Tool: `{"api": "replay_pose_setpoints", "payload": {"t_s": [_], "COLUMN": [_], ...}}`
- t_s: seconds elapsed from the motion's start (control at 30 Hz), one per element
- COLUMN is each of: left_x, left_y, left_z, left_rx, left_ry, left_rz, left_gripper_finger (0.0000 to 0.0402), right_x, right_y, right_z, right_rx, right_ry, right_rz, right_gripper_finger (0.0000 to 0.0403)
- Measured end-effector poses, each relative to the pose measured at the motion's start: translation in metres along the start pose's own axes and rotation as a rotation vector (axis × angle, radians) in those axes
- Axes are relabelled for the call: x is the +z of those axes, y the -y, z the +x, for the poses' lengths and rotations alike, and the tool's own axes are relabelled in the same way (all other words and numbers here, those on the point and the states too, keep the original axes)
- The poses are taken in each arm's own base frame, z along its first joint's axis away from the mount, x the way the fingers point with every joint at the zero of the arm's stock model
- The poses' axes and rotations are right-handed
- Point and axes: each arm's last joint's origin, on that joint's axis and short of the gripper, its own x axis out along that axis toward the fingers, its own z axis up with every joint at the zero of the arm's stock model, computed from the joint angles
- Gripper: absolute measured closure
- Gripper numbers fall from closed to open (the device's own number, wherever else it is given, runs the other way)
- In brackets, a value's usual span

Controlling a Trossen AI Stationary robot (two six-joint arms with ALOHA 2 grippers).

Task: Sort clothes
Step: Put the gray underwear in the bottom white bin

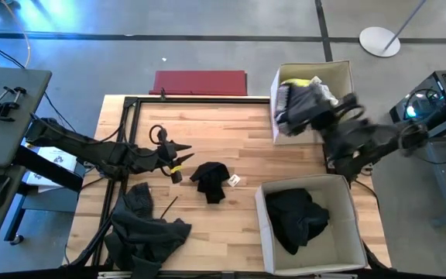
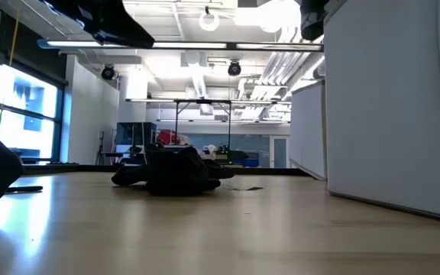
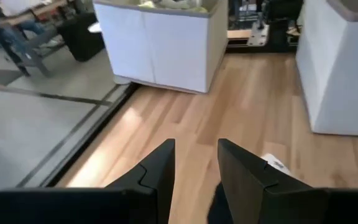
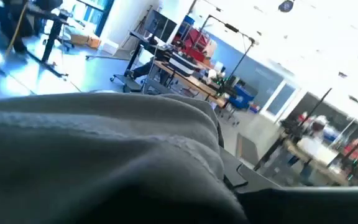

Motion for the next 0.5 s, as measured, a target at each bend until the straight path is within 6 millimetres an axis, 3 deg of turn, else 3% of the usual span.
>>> {"api": "replay_pose_setpoints", "payload": {"t_s": [0.33,0.43,0.5], "left_x": [0.002,0.002,0.002], "left_y": [0.000,0.000,0.000], "left_z": [0.001,0.001,0.001], "left_rx": [0.011,0.011,0.011], "left_ry": [0.034,0.033,0.034], "left_rz": [0.027,0.028,0.027], "left_gripper_finger": [0.0291,0.0291,0.0291], "right_x": [-0.012,-0.014,-0.014], "right_y": [0.087,0.098,0.099], "right_z": [0.000,-0.005,-0.012], "right_rx": [0.030,0.202,0.411], "right_ry": [0.021,0.127,0.234], "right_rz": [0.186,0.238,0.284], "right_gripper_finger": [0.0398,0.0398,0.0398]}}
